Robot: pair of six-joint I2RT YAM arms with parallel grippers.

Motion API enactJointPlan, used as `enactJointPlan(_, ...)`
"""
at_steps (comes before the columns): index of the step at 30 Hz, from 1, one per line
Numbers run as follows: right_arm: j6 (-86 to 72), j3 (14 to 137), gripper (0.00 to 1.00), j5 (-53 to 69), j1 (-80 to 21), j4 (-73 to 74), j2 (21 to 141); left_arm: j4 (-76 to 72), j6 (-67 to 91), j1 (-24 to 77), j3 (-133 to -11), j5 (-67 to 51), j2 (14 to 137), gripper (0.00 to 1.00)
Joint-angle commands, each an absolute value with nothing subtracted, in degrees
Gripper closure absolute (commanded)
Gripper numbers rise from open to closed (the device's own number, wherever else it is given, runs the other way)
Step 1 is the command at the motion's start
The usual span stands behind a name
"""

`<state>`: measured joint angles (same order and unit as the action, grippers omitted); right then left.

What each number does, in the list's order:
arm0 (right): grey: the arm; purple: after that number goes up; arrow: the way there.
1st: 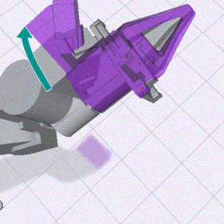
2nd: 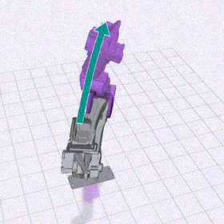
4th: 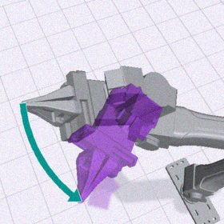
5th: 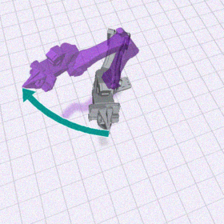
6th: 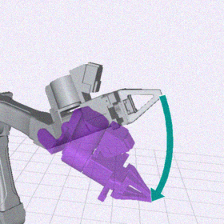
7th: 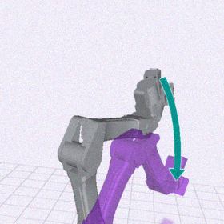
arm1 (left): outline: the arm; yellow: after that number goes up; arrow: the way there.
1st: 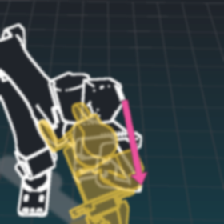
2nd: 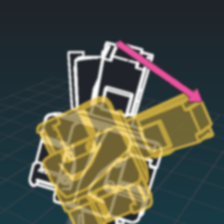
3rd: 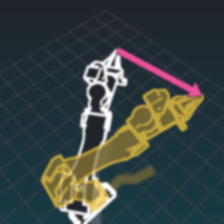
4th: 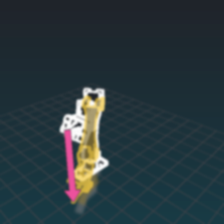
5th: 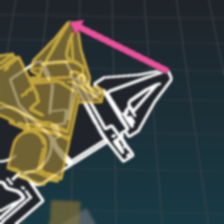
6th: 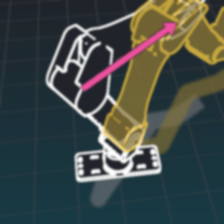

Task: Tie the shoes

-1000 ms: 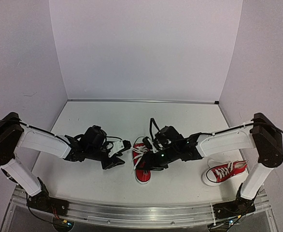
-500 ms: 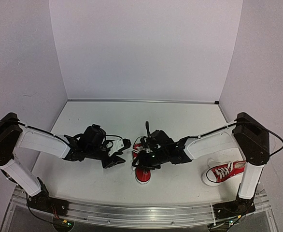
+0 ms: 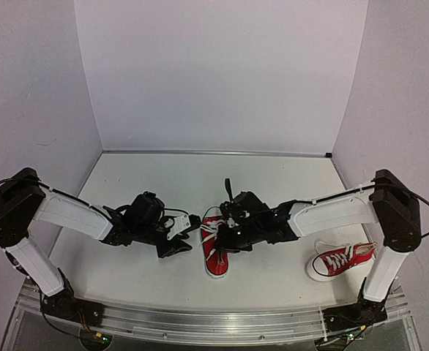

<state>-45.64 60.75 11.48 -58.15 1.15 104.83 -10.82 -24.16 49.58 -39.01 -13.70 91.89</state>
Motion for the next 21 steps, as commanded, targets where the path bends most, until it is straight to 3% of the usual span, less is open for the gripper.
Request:
enactJointPlan(1, -43.3, 62.6, 1.00, 9.3, -57.4, 6.2, 100.8, -14.7, -25.1, 49.7, -41.9, -16.5, 94.4, 0.62)
enactJointPlan(17, -39.1, 63.3, 0.97, 11.0, -54.7, 11.4, 99.4, -20.7, -22.8, 52.8, -47.4, -16.2, 103.3, 0.63)
enactJointPlan(19, -38.7, 63.5, 0.97, 11.2, -54.5, 11.8, 99.5, -20.9, -22.5, 52.9, -47.6, -15.7, 103.8, 0.67)
enactJointPlan(21, -38.4, 63.4, 0.97, 11.6, -54.2, 12.1, 99.5, -20.9, -22.4, 52.9, -47.3, -15.3, 103.5, 0.78)
